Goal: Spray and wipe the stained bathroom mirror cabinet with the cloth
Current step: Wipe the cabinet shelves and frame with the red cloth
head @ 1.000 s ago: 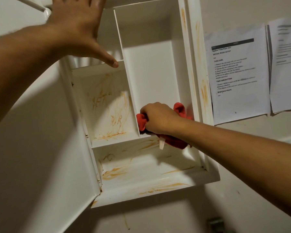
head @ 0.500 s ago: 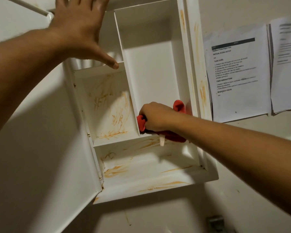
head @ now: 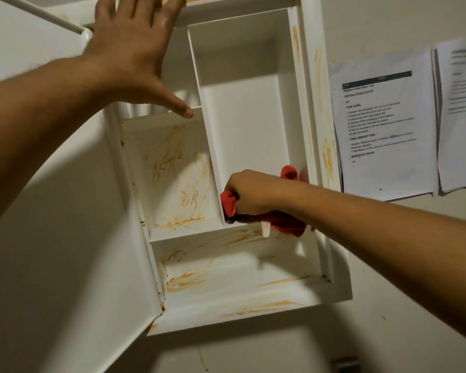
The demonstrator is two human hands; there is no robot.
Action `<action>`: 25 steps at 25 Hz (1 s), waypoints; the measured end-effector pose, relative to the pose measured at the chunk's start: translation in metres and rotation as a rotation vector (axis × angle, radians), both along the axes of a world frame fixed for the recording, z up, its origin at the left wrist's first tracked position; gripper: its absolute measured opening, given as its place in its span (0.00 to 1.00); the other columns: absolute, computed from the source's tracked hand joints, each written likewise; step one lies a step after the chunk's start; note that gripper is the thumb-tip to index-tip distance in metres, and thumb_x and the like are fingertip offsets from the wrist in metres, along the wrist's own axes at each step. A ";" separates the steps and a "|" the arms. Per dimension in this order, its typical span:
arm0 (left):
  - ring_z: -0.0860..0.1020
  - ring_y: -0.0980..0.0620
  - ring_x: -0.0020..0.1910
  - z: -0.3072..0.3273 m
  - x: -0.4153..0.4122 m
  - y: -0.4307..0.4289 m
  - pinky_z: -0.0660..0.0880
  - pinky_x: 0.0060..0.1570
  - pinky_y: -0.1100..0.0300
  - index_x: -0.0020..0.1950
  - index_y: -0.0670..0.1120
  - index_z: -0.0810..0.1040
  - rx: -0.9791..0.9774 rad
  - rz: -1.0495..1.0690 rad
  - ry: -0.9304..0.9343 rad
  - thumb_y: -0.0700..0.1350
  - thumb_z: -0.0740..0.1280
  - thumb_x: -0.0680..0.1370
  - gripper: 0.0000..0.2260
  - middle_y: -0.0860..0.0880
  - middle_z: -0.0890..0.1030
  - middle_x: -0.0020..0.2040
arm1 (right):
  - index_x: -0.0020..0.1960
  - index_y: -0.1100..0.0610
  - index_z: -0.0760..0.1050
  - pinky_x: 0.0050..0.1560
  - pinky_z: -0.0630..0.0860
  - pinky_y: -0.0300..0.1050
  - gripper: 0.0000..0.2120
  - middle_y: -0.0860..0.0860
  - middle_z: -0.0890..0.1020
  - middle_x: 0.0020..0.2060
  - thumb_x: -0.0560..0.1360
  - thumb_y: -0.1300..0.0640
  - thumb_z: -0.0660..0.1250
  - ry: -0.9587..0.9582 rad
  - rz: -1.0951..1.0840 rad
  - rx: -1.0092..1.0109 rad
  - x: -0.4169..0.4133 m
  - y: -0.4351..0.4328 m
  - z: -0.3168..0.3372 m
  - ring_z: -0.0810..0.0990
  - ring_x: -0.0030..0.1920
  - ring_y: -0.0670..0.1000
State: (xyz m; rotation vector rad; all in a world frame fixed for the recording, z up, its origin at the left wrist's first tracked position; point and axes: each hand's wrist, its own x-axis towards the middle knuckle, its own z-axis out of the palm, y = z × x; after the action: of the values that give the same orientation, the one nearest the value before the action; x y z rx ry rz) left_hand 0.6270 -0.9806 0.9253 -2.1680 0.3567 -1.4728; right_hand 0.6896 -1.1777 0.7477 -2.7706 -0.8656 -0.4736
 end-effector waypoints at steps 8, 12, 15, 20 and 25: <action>0.53 0.34 0.81 -0.001 -0.003 -0.002 0.52 0.76 0.33 0.84 0.51 0.44 0.000 -0.004 0.017 0.71 0.75 0.59 0.64 0.36 0.54 0.82 | 0.55 0.53 0.78 0.41 0.73 0.49 0.11 0.50 0.75 0.49 0.74 0.59 0.75 -0.559 -0.243 0.122 -0.007 -0.012 -0.034 0.76 0.43 0.52; 0.46 0.37 0.83 0.000 -0.005 -0.003 0.46 0.78 0.34 0.84 0.52 0.41 -0.008 -0.028 0.021 0.75 0.69 0.56 0.65 0.39 0.47 0.84 | 0.46 0.50 0.80 0.47 0.76 0.45 0.11 0.48 0.79 0.46 0.77 0.66 0.66 -0.334 -0.114 0.493 -0.011 0.000 -0.025 0.80 0.45 0.50; 0.47 0.37 0.83 0.001 -0.002 -0.001 0.47 0.78 0.33 0.84 0.52 0.41 -0.003 -0.024 0.003 0.75 0.68 0.56 0.66 0.39 0.48 0.84 | 0.43 0.53 0.78 0.44 0.79 0.48 0.10 0.49 0.81 0.39 0.74 0.67 0.69 -0.115 -0.077 0.246 -0.013 0.012 -0.025 0.82 0.42 0.52; 0.46 0.37 0.83 0.001 -0.004 -0.001 0.46 0.78 0.34 0.84 0.52 0.41 -0.011 -0.048 0.026 0.75 0.68 0.56 0.65 0.40 0.46 0.84 | 0.51 0.55 0.79 0.42 0.78 0.46 0.02 0.52 0.83 0.42 0.79 0.60 0.68 0.028 -0.120 -0.057 -0.017 0.001 -0.004 0.82 0.41 0.52; 0.46 0.37 0.83 0.004 -0.003 0.001 0.47 0.78 0.33 0.84 0.51 0.41 0.001 -0.072 0.025 0.75 0.69 0.57 0.65 0.39 0.47 0.84 | 0.43 0.56 0.77 0.39 0.74 0.47 0.11 0.51 0.82 0.40 0.82 0.53 0.63 -0.208 -0.590 -0.744 -0.018 -0.008 -0.003 0.80 0.38 0.53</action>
State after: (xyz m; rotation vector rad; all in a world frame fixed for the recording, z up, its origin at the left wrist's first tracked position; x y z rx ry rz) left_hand 0.6245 -0.9796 0.9289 -2.1958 0.4487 -1.4849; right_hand 0.6712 -1.1854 0.7449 -3.7334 -0.2429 -0.6382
